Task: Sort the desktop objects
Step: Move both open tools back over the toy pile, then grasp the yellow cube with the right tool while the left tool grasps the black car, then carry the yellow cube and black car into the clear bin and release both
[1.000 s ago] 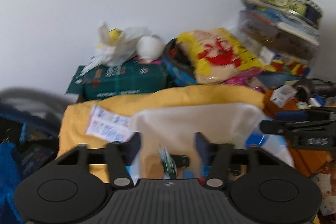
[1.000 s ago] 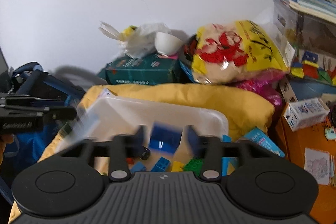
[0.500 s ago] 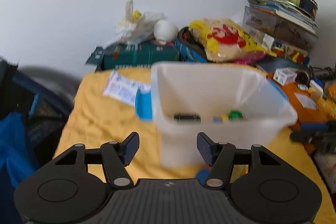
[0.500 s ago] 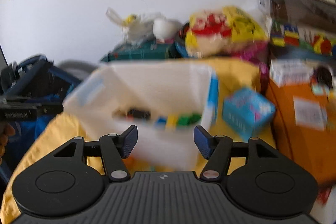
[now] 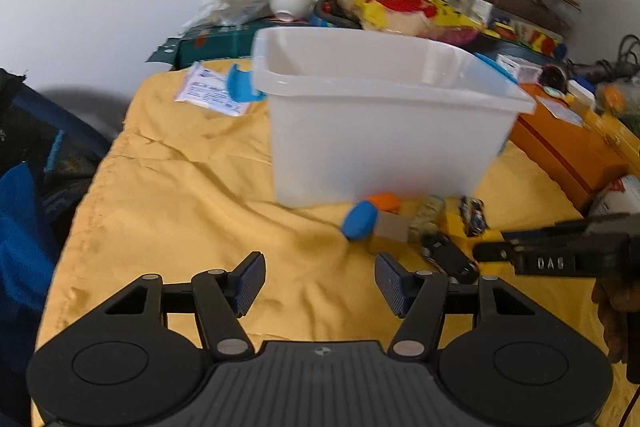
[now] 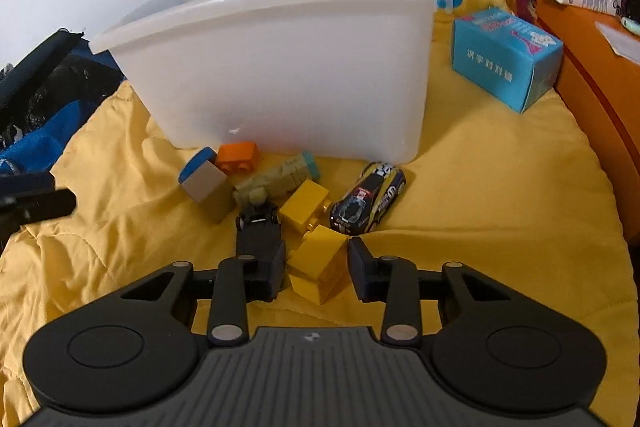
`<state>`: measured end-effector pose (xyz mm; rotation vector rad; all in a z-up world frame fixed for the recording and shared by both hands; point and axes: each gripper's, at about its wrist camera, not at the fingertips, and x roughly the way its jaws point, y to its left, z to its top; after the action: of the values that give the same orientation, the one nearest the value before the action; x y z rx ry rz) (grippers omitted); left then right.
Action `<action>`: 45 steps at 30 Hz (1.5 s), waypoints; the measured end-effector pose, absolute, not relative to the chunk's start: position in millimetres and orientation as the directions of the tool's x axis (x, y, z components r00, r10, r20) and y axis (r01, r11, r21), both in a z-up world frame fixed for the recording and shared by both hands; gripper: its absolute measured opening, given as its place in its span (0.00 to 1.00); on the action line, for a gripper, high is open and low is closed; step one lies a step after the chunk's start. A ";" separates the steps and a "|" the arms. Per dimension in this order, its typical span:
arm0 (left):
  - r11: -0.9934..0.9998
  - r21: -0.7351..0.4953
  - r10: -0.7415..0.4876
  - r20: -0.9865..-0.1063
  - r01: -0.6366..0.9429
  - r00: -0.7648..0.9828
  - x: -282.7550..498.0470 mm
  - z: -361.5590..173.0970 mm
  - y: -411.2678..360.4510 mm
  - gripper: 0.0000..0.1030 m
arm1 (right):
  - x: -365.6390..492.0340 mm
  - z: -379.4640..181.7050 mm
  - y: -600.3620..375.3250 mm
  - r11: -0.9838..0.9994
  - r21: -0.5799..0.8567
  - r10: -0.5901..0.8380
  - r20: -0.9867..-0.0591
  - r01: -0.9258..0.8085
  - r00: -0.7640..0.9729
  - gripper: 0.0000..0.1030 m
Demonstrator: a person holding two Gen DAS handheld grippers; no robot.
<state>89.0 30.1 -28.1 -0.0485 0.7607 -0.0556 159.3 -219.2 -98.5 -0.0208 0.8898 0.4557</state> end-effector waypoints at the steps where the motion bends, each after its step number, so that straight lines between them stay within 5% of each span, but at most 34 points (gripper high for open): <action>1: 0.997 -0.068 -0.072 -0.691 0.035 0.719 88.6 -31.1 24.4 0.62 | 157.0 -97.1 -221.8 0.904 0.172 0.379 -0.748 -0.391 0.546 0.36; 19: 0.986 -0.148 -0.159 -0.752 0.072 0.639 142.4 -92.5 -75.7 0.62 | 107.7 -67.7 -297.5 0.931 0.119 0.325 -0.697 -0.344 0.639 0.36; 24: 0.987 -0.087 -0.154 -0.743 0.134 0.652 147.4 -93.0 -82.3 0.35 | 105.3 -71.1 -311.8 0.940 0.123 0.309 -0.706 -0.319 0.637 0.36; 45: 0.993 -0.057 -0.118 -0.586 0.105 0.802 84.2 30.8 -1.5 0.33 | 115.3 -12.6 -254.7 0.871 0.164 0.467 -0.573 -0.464 0.674 0.36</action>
<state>84.2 -1.5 30.8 -0.0219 0.6297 -0.1197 115.3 -254.7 -12.6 0.0049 0.6459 0.5239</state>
